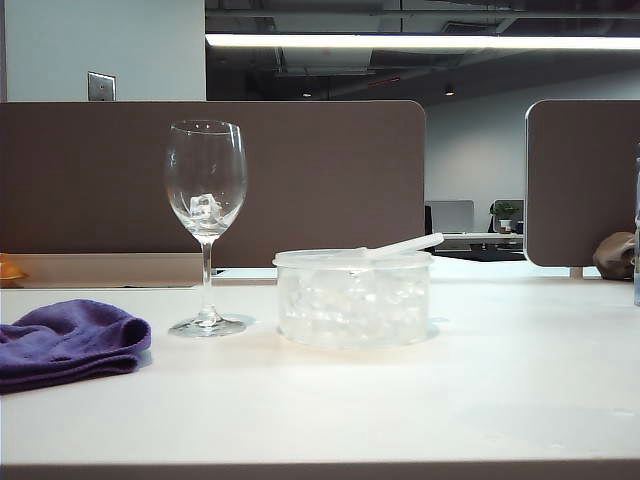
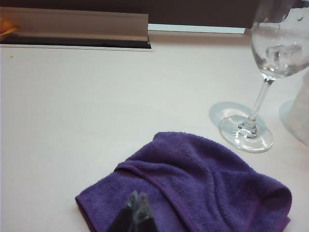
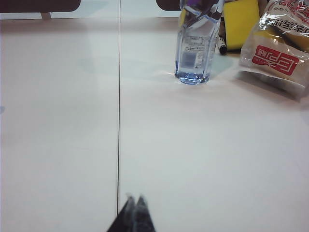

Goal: Pick up an ice shovel filled with ice cubes and pour the ice from the shovel into the glass.

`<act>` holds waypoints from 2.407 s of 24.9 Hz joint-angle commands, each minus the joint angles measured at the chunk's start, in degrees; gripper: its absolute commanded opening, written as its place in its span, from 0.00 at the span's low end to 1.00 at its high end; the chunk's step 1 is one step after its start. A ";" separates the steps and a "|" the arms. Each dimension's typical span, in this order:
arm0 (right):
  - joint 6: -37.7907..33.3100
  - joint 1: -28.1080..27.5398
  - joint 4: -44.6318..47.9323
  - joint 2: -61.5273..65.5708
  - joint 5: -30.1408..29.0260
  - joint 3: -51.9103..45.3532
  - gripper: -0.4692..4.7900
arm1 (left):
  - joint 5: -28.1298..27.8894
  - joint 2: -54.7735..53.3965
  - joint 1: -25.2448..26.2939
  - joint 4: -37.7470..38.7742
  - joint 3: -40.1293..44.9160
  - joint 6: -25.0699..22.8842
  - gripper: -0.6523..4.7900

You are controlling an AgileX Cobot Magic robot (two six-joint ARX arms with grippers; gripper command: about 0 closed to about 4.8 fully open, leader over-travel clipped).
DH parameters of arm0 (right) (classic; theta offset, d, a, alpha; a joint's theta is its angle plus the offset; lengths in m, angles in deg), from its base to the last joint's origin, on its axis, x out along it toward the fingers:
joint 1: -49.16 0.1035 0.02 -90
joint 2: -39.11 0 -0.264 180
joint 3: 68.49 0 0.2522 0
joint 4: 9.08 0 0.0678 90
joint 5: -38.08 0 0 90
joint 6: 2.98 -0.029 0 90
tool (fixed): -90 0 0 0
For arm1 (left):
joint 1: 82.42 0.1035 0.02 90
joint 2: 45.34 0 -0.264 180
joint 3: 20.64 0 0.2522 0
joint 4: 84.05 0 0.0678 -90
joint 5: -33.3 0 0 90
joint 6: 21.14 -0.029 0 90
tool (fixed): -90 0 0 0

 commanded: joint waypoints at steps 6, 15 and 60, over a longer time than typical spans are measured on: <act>0.15 0.04 0.26 0.00 0.33 0.00 0.08 | 0.09 -0.02 0.04 0.09 -0.04 0.17 0.11; 0.15 0.02 0.26 0.00 0.33 0.00 0.08 | -1.42 -5.92 -4.66 0.61 -2.08 0.17 0.11; 0.15 0.02 0.24 0.00 0.33 0.00 0.08 | 16.11 -6.14 -14.23 -3.26 -6.91 7.06 0.11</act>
